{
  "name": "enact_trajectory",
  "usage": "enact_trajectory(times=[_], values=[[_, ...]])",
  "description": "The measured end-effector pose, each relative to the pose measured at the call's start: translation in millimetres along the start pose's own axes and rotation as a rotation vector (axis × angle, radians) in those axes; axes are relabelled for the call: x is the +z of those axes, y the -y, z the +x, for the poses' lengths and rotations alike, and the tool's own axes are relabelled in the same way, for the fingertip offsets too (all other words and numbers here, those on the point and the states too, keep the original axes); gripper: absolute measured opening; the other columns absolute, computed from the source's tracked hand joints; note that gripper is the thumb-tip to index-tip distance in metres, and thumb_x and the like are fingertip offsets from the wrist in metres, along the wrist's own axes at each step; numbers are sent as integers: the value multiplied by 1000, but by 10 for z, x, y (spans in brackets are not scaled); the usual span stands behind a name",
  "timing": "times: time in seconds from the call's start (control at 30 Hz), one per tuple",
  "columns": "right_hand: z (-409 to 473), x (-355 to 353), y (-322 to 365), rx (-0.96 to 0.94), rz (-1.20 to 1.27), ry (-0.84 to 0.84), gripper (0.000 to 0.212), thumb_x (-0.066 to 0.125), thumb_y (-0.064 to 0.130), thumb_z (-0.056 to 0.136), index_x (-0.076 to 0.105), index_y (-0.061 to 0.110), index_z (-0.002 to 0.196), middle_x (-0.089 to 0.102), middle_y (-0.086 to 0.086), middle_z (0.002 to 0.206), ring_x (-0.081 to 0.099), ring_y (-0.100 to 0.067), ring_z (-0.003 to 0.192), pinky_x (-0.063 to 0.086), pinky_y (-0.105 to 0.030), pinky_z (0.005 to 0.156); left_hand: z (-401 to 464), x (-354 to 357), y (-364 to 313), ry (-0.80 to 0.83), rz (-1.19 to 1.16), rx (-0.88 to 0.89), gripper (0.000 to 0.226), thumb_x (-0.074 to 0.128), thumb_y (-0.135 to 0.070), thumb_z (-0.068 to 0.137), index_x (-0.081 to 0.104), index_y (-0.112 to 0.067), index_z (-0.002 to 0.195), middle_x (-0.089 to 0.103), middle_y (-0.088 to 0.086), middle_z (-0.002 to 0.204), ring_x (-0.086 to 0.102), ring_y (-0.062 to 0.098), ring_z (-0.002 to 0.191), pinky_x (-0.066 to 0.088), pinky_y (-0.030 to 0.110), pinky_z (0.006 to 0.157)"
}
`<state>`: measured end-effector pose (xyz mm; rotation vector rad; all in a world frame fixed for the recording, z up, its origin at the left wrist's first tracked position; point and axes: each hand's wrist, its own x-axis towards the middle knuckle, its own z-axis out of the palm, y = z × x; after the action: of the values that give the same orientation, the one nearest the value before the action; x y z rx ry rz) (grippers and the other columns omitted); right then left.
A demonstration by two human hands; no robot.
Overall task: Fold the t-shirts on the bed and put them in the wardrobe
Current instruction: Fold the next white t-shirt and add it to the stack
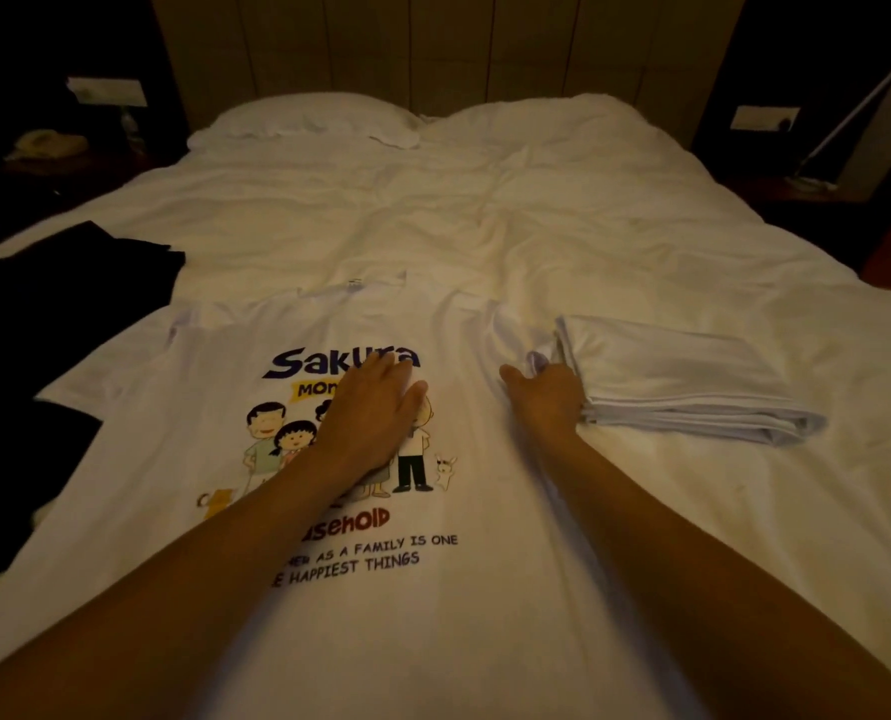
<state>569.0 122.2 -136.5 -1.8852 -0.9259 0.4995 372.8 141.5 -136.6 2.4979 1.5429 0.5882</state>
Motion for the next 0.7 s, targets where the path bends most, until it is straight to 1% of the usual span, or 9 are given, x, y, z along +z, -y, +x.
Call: enact_trajectory(times=[0.07,0.13,0.23,0.3,0.37,0.43,0.5,0.63,0.7], values=[[65,39,29,-85,-172,-58,40,60,31,94,64,1,120,66,-18,118,61,-33,113,45,-33,90,43,33,7,-24,-29,5,83,5,-56,88,52,-6,135,54,12,136,43,26,130,30,40,111],[138,33,58,-119,-243,-93,37,53,33,98,67,0,110,68,-19,111,63,-33,107,46,-32,83,76,57,-5,-36,-90,-15,75,14,-52,92,49,-6,140,50,12,143,39,24,136,24,37,114],[246,-14,124,-109,-250,-70,44,47,37,102,68,0,109,66,-16,122,62,-32,111,46,-31,82,138,77,-32,-35,-170,-55,63,24,-48,100,43,-10,146,40,9,153,28,21,145,17,35,121],[311,-65,184,-109,-222,-61,47,45,39,102,70,-1,108,61,-14,132,59,-30,118,46,-30,84,191,95,-57,-21,-183,-62,52,30,-40,106,41,-13,148,35,7,156,24,19,147,15,34,122],[391,-151,289,-113,-155,-69,46,46,38,102,70,-1,110,64,-18,125,60,-33,116,44,-29,83,243,102,-107,-8,-209,-48,51,31,-40,106,39,-15,149,35,6,157,24,18,147,15,33,121],[492,-288,455,-115,-113,-95,43,46,34,102,68,-1,116,66,-20,120,60,-34,114,41,-27,80,311,98,-162,-14,-301,-40,51,31,-42,105,41,-17,148,38,5,155,30,18,144,20,32,119],[665,-467,618,-87,-56,-140,45,45,35,102,65,-1,120,65,-21,122,59,-35,116,44,-28,85,412,90,-226,-28,-433,-54,49,32,-39,105,43,-16,147,43,5,151,37,18,140,24,28,116],[1028,-844,783,-34,36,-184,43,43,29,103,59,-4,126,61,-23,128,57,-37,119,45,-33,95,583,115,-375,13,-604,-56,49,37,-40,105,43,-16,147,42,5,152,37,19,141,26,39,119],[1169,-996,756,-10,74,-146,40,43,23,102,57,-6,126,59,-24,129,56,-38,119,46,-35,94,650,169,-441,54,-577,-35,51,36,-42,104,40,-18,149,40,2,154,35,17,142,24,36,120]])
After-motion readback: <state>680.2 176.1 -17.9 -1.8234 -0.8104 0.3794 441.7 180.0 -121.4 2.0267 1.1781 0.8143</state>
